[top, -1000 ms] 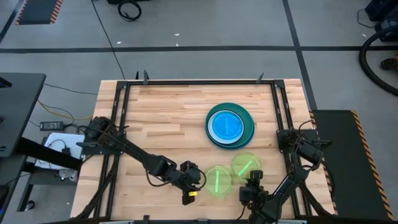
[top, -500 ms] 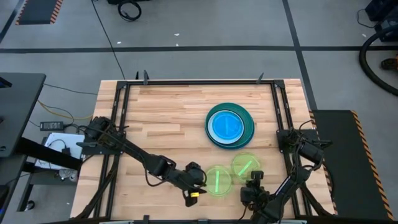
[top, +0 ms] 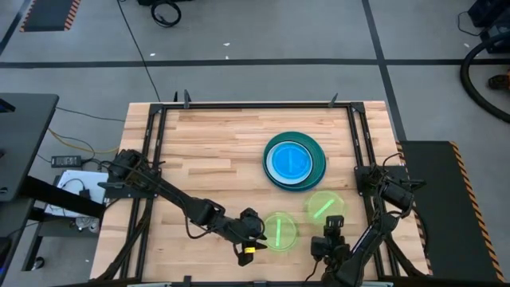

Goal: Stack plastic plates
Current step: Stack the right light green plate on top of the light blue plate

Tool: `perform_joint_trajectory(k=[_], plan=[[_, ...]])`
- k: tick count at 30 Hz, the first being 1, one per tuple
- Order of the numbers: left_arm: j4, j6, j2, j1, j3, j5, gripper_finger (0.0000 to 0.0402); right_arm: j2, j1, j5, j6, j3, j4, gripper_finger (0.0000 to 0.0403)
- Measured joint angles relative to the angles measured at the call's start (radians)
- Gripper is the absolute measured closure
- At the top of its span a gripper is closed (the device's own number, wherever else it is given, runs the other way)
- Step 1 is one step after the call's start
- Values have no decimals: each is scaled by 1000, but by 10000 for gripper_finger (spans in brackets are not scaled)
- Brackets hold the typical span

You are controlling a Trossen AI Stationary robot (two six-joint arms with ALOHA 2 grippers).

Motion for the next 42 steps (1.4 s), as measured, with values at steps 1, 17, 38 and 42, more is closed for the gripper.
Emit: perform_joint_trajectory(k=[1,17,38,42], plan=[[1,0,0,0,0,0,260,0,-1,15,-10,20,-28,389],[29,173,-15,47,0,34,260,-40,-176,416,-385,43,5,388],[-217,453,-139,139,0,-137,260,-619,-526,231,-952,-596,707,388],[-216,498,-149,163,0,-140,260,-693,-575,172,-968,-669,744,388]])
